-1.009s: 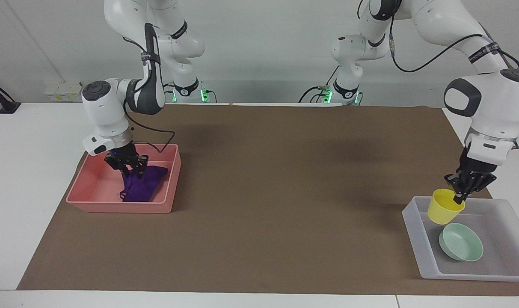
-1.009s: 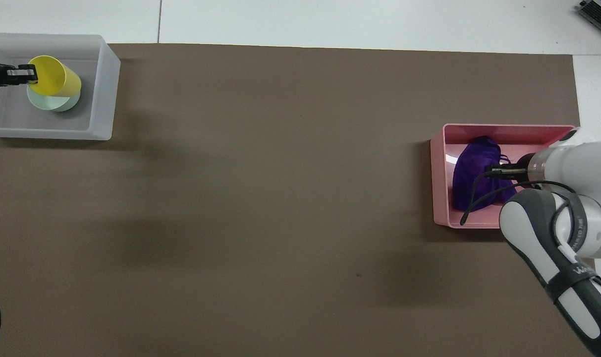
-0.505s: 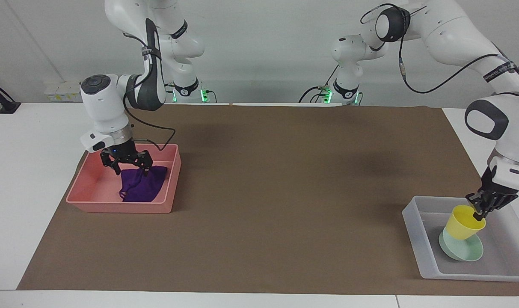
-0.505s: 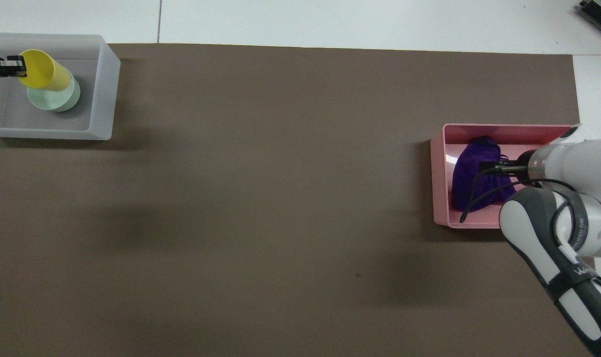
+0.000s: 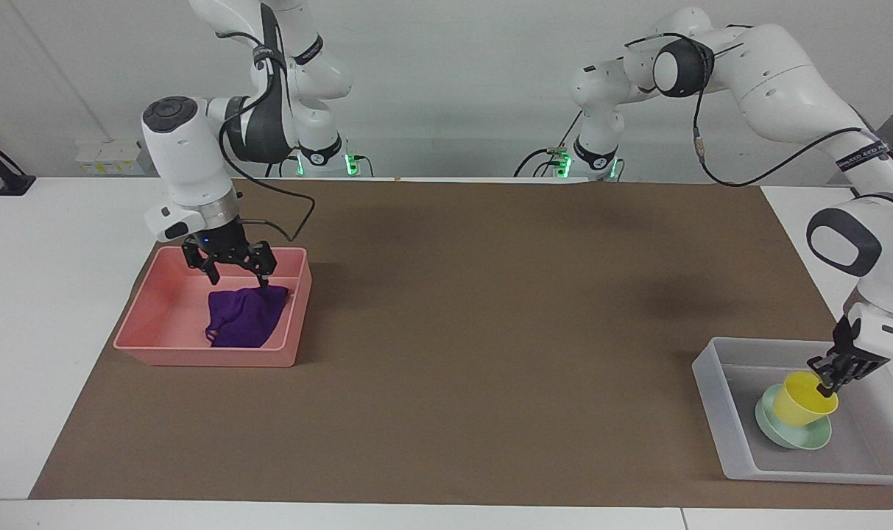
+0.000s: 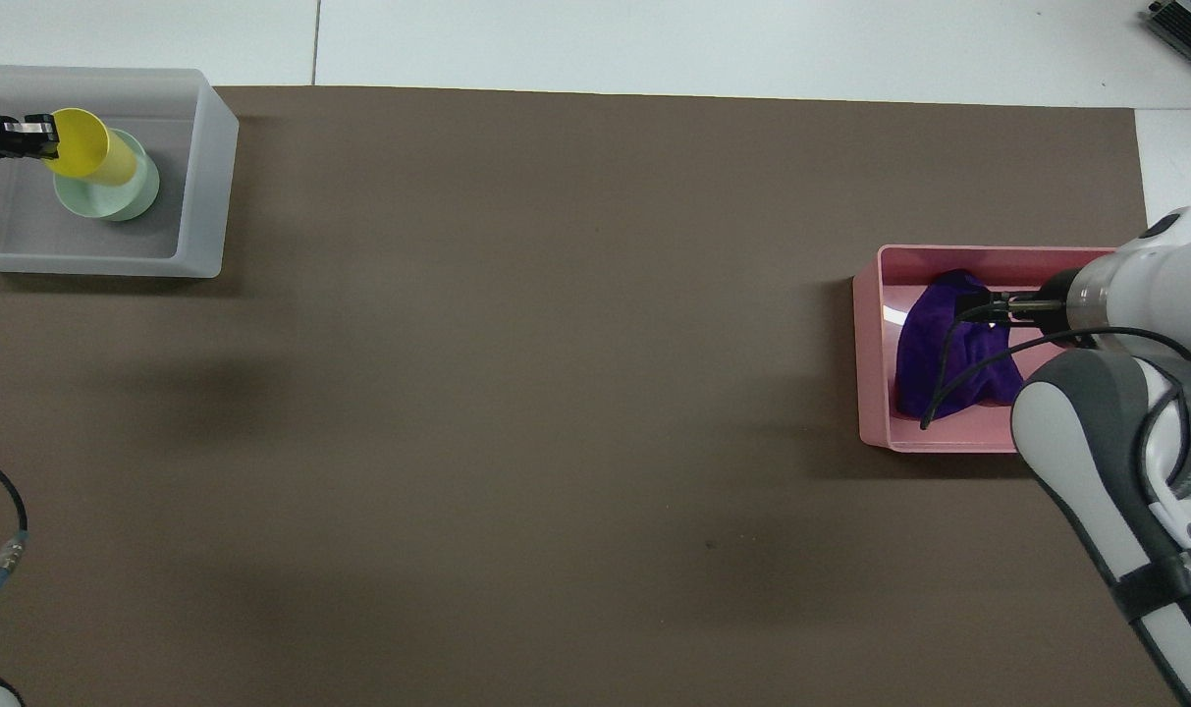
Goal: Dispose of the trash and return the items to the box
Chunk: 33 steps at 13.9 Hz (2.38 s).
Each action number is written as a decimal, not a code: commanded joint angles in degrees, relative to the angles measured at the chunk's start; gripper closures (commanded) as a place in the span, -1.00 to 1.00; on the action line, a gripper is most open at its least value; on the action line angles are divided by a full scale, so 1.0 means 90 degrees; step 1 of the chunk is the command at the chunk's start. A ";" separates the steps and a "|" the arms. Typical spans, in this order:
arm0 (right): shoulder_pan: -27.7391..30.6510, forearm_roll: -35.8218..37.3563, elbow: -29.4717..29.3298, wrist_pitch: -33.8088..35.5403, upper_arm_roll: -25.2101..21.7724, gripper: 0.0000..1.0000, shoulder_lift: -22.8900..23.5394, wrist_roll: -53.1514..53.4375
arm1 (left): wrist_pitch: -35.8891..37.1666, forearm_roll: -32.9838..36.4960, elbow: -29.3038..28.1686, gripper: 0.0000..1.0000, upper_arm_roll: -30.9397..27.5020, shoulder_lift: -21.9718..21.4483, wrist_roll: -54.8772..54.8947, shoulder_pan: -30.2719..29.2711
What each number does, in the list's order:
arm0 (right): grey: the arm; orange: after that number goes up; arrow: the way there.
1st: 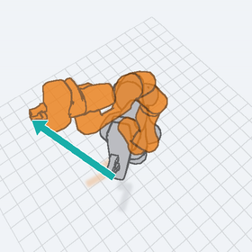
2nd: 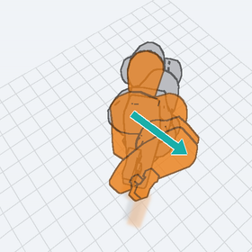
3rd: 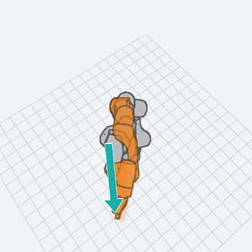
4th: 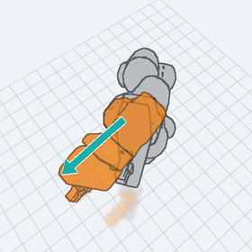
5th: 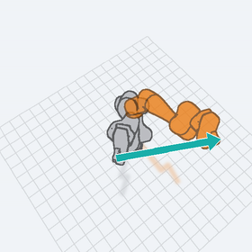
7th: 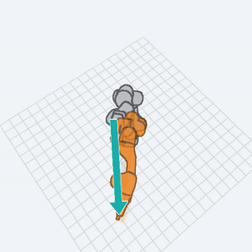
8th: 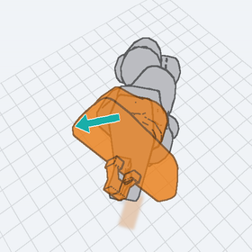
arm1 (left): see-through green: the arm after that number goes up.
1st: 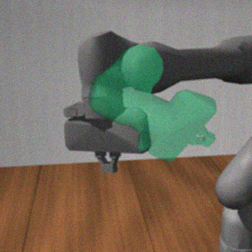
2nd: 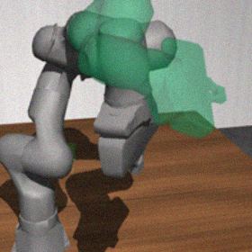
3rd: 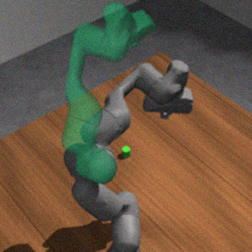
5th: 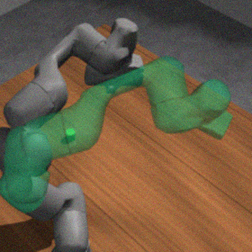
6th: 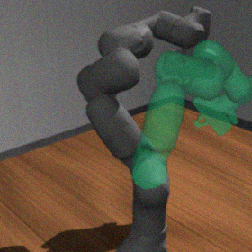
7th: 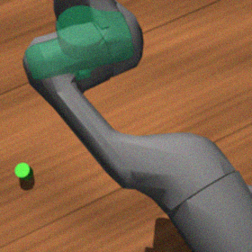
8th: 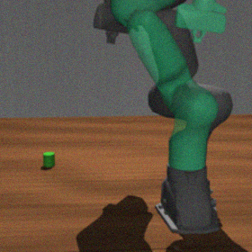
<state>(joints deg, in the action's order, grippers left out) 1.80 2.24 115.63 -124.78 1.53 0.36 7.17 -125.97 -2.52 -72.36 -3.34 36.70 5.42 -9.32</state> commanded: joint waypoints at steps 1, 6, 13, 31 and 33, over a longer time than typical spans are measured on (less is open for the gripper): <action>0.0045 0.0054 -0.0706 0.0970 0.0084 -1.00 -0.0118 0.0218 | -0.0122 -0.0091 -0.0025 1.00 0.0039 0.0122 0.0042 -0.0117; 0.0084 0.0045 -0.1869 0.2368 0.0085 -1.00 -0.0128 0.0219 | -0.0612 -0.0306 -0.0533 1.00 0.0029 0.0015 0.0023 -0.0098; 0.0191 -0.0024 -0.2993 0.4018 -0.0032 -1.00 -0.0226 0.0044 | -0.0203 -0.0209 -0.0407 -0.35 0.0010 -0.0025 0.0052 -0.0049; 0.0162 -0.0024 -0.2477 0.3923 -0.0013 -1.00 -0.0528 -0.0231 | 0.1690 -0.0101 -0.3044 -1.00 0.0068 -0.3793 0.0745 0.1133; 0.0172 -0.0053 -0.2496 0.3933 -0.0023 -1.00 -0.0519 -0.0221 | 0.2120 -0.0101 -0.3034 -1.00 0.0078 -0.4076 0.0755 0.1143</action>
<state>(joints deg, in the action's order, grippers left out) 2.59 2.24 91.33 -88.26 1.14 -2.73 6.79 -109.43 -3.94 -97.54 -2.21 3.40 11.43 0.28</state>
